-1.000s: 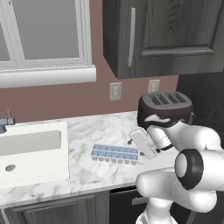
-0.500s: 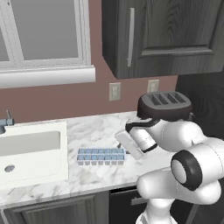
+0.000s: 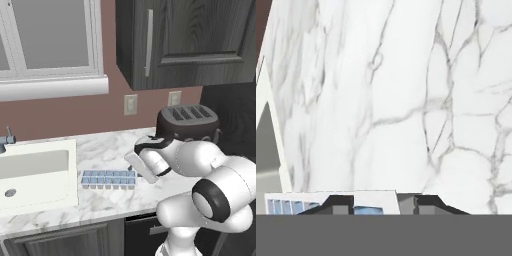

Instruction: The ice cube tray has been filled with water. Take the tray and place it in the freezer to make ice. Close the freezer door after placing the tray.

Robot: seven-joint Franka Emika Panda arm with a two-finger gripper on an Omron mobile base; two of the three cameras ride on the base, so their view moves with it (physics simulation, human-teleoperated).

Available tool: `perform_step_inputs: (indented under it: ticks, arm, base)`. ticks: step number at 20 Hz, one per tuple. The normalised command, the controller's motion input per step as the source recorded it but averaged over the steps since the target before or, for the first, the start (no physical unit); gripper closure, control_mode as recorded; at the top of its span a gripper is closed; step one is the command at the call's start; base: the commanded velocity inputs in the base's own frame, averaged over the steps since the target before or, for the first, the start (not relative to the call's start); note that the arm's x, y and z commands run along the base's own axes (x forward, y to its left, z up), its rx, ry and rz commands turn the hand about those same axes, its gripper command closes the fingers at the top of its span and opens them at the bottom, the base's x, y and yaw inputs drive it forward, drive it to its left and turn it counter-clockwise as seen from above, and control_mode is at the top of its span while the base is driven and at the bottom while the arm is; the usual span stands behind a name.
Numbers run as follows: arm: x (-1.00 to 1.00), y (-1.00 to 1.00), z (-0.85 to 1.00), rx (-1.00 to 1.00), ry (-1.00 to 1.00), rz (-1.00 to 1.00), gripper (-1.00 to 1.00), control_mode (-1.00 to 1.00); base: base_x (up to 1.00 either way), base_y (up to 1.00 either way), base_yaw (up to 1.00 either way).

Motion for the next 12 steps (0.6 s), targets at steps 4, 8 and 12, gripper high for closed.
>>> perform_step_inputs:
  ticks: [4, 8, 12]
  arm:
    - [-0.29, 0.00, -0.14, -0.02, 0.00, 0.00, 1.00, -1.00]
    - [-0.42, -0.02, 0.11, 0.00, -0.01, -0.13, 1.00, -1.00]
    - [-0.35, -0.02, 0.40, 0.00, -0.11, -0.15, 1.00, -1.00]
  base:
    - [0.00, 0.00, 0.00]
    - [0.00, 0.00, 0.00]
    - [0.00, 0.00, 0.00]
